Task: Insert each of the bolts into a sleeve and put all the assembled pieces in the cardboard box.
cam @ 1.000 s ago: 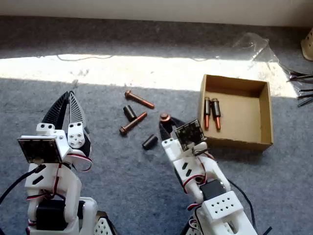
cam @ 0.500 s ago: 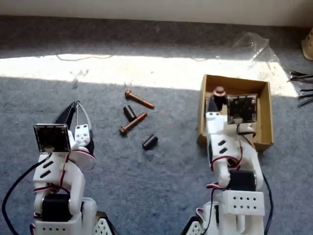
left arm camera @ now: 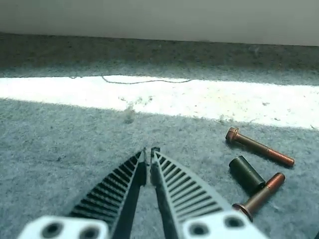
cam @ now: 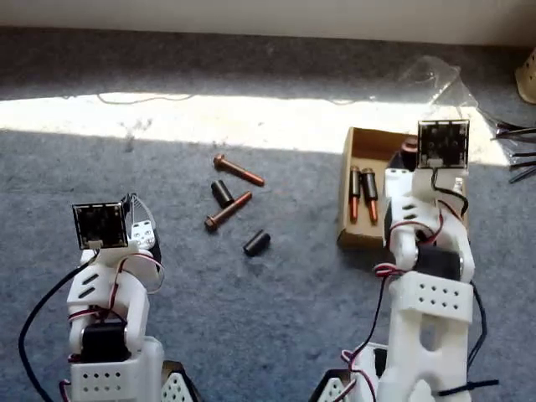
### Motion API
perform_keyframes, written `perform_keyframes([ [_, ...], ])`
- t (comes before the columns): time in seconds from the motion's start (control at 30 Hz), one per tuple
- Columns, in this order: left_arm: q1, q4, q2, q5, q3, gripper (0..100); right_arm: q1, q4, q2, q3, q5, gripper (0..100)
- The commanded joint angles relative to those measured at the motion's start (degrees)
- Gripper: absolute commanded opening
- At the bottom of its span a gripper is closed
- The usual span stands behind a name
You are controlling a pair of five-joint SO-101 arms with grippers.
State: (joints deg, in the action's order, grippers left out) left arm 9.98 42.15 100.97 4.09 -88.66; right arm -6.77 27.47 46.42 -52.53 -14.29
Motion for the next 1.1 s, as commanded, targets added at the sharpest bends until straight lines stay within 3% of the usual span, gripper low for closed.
perform_keyframes([
  [0.0, 0.40, 0.00, 0.57, -0.35, 0.48, 3, -0.31, -0.13, -6.81, 5.93, -0.70, 0.5],
  [0.63, 0.40, -0.09, 0.57, -0.35, -0.75, 3, -0.92, 0.04, -48.66, 29.49, -0.70, 0.6],
  [0.9, 0.40, -0.09, 0.57, -0.35, -0.75, 3, -0.92, 0.13, -55.25, 33.98, -1.14, 0.7],
  [1.07, 0.40, -0.09, 0.57, -0.35, -0.75, 3, -0.84, 0.13, -55.43, 33.80, -6.95, 0.7],
])
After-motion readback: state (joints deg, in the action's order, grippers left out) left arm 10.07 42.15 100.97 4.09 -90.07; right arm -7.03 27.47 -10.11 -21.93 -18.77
